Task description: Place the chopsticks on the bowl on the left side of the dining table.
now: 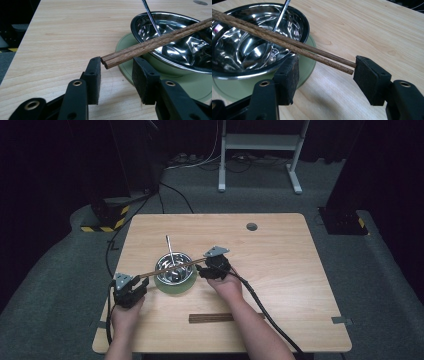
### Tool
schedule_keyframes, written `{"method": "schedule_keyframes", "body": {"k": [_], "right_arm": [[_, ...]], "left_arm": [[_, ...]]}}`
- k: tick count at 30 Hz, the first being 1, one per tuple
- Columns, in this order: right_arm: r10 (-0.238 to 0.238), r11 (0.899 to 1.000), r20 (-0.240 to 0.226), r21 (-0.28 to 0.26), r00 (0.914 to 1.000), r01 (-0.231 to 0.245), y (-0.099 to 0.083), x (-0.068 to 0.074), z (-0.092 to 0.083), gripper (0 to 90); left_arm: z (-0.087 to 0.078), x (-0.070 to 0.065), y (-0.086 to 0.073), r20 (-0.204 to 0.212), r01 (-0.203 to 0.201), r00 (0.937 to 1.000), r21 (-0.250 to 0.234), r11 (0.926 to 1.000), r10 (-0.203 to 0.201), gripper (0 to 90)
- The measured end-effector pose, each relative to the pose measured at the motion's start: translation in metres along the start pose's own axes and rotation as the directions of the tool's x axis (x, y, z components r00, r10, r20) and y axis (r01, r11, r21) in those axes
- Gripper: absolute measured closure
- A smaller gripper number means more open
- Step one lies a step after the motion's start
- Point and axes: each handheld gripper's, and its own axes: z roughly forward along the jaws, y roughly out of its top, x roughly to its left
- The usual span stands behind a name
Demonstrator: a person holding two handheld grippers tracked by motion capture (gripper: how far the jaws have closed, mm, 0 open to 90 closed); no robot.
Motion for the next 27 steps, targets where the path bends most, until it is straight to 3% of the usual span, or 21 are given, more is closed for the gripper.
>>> {"method": "schedule_keyframes", "body": {"k": [1, 2, 3, 5, 6, 17, 23, 26, 27], "right_arm": [[0.0, 1.0, 0.005, -0.001, 1.0, 0.0, -0.002, 0.001, -0.001, 37.2], [0.003, 1.0, 0.003, 0.004, 1.0, -0.003, -0.002, 0.001, -0.002, 37.3], [0.002, 1.0, 0.003, 0.003, 1.0, -0.002, -0.004, 0.001, -0.004, 37.7], [0.006, 1.0, 0.002, 0.001, 1.0, -0.006, -0.008, 0.001, -0.007, 38.2], [0.008, 1.0, 0.0, 0.002, 1.0, -0.008, -0.01, 0.001, -0.008, 38.3], [-0.004, 1.0, -0.004, -0.018, 1.0, 0.004, -0.02, 0.005, -0.018, 40.7], [-0.005, 1.0, 0.011, -0.028, 0.9999, 0.006, -0.021, 0.006, -0.023, 42.3], [0.002, 1.0, 0.022, -0.03, 0.9998, -0.001, -0.022, 0.006, -0.025, 43.3], [0.009, 1.0, 0.025, -0.027, 0.9997, -0.008, -0.022, 0.006, -0.026, 43.5]], "left_arm": [[0.0, 0.0, 0.0, 0.001, 0.002, 1.0, -0.001, 1.0, -0.002, 58.7], [0.002, -0.003, -0.001, 0.001, 0.034, 0.9994, -0.016, 0.9993, -0.034, 58.6], [0.001, -0.002, -0.001, 0.006, 0.012, 0.9999, -0.005, 0.9999, -0.012, 58.5], [0.002, -0.003, -0.001, 0.012, 0.027, 0.9996, -0.01, 0.9996, -0.027, 58.4], [0.001, -0.002, -0.001, 0.015, 0.005, 0.9999, 0.001, 1.0, -0.005, 58.3], [0.001, 0.002, 0.001, 0.012, 0.032, 0.9994, -0.025, 0.9992, -0.031, 59.4], [0.001, 0.003, 0.001, 0.011, 0.012, 0.9999, -0.021, 0.9997, -0.012, 62.4], [0.003, 0.001, 0.001, 0.015, 0.05, 0.9986, -0.04, 0.9979, -0.05, 64.4], [0.002, 0.002, 0.001, 0.015, 0.027, 0.9995, -0.028, 0.9992, -0.027, 64.3]]}}
